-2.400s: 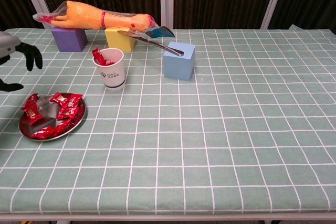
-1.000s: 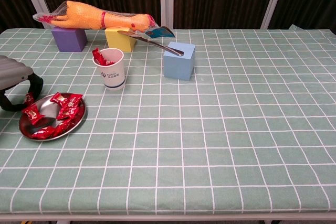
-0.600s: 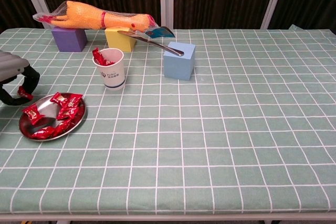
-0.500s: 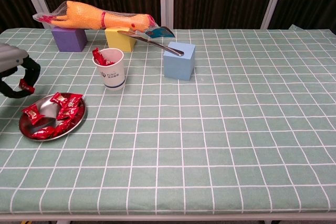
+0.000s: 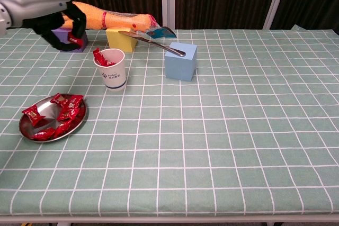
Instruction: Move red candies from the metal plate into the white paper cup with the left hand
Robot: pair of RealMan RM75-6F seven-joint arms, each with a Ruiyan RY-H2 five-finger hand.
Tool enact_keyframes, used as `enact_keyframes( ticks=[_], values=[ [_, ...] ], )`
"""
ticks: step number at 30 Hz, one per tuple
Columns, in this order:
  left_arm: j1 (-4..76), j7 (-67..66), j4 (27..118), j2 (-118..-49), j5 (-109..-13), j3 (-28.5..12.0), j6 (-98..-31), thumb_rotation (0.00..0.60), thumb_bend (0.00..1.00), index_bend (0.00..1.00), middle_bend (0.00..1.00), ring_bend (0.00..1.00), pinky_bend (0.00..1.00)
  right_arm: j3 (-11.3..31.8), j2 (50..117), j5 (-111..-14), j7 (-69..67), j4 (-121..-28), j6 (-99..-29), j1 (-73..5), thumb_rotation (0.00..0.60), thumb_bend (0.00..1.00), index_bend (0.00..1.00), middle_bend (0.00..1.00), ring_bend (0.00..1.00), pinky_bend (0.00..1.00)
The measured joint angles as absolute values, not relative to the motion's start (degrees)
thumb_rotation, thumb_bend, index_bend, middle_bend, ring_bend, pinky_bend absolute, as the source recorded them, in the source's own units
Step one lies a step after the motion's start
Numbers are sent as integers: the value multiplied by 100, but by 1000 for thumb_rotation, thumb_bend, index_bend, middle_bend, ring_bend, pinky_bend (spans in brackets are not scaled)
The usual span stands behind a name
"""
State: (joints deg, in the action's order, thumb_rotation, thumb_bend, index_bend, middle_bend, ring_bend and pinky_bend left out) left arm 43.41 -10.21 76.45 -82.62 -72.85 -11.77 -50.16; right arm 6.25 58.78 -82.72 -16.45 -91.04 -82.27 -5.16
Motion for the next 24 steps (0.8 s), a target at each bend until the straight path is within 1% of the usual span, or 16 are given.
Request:
enact_keyframes(
  ticks=[6,11,17,22,24],
  values=[
    [4786,-1462,7251,-8653,-6780,-1321,-4553,600,407,622,660,923,1000,634,5878,-8213,-1653,-9082,-8198,-511,600,117,119,180,46,367],
    [4949,-1815,6996,-8878,-6526,-1290,-4437,600,407,604,634,920,1000,637,5884,-8184,-1684,-9043,-8186,-502,600,117,119,180,46,367],
    [5067,-2156,6919,-8990,-6254,-1222,-4398,600,392,527,564,915,1000,637,5884,-8175,-1708,-9020,-8193,-486,600,118,119,180,47,368],
    [5102,-2223,7052,-8984,-6205,-1183,-4457,600,380,446,484,910,1000,638,5881,-8182,-1706,-9025,-8196,-484,600,117,119,180,46,370],
    [5110,-2261,7127,-8958,-6192,-1164,-4476,600,379,430,465,908,1000,639,5881,-8186,-1710,-9026,-8198,-484,600,118,119,180,46,370]
  ],
)
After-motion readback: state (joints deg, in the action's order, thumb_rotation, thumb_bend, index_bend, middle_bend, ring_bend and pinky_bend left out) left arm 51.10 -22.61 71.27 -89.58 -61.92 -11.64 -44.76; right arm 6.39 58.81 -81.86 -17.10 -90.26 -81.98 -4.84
